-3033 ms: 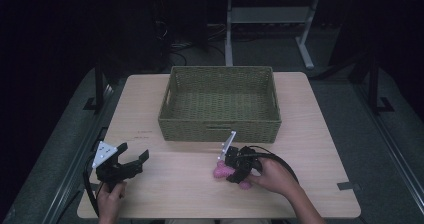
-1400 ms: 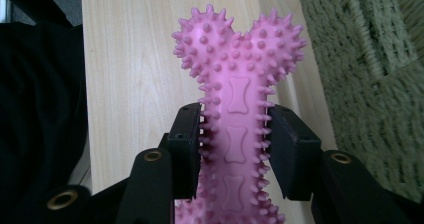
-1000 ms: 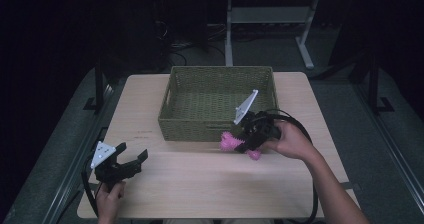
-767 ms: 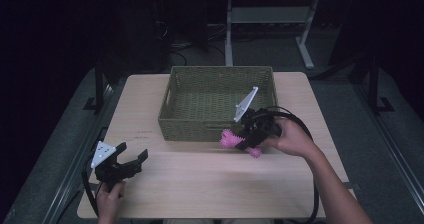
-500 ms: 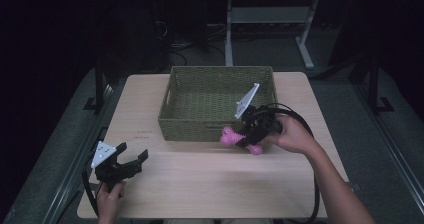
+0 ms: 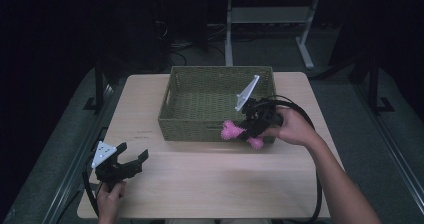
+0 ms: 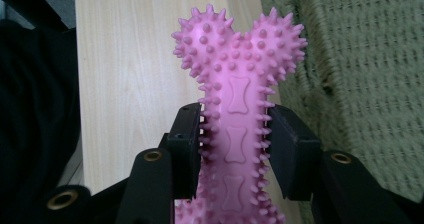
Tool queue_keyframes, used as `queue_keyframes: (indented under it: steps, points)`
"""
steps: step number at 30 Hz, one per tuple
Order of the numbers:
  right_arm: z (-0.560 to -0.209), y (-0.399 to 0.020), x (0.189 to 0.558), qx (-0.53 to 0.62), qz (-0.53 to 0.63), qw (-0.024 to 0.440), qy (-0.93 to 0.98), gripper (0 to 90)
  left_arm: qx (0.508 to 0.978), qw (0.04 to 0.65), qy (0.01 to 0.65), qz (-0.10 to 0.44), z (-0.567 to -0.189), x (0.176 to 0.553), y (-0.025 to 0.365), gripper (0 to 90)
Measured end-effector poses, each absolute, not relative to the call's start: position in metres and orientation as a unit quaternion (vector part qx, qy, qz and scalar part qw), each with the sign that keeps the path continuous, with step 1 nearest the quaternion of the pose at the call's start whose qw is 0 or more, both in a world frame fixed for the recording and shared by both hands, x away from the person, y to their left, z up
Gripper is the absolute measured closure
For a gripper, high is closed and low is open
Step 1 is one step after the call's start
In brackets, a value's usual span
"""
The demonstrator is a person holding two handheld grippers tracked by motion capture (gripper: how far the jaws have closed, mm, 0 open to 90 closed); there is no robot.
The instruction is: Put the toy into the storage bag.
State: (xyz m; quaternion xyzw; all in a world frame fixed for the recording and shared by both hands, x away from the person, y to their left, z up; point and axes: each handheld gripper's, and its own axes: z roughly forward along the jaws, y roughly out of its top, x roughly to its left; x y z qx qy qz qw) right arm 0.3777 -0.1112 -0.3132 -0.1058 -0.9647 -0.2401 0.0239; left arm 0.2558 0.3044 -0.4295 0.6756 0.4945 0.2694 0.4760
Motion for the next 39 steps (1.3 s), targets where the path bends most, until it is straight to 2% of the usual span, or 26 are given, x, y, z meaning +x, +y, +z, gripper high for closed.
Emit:
queue_keyframes:
  steps: [23, 39]
  points:
    - [-0.292, -0.110, 0.413, -0.111, -0.235, 0.013, -0.965, 58.1, 0.678, 0.475, 0.493, 0.269, -0.430, 0.257, 0.305, 13.0]
    - [-0.290, -0.104, 0.447, -0.115, -0.203, 0.015, -0.972, 58.0, 0.679, 0.473, 0.494, 0.267, -0.431, 0.258, 0.305, 13.0]
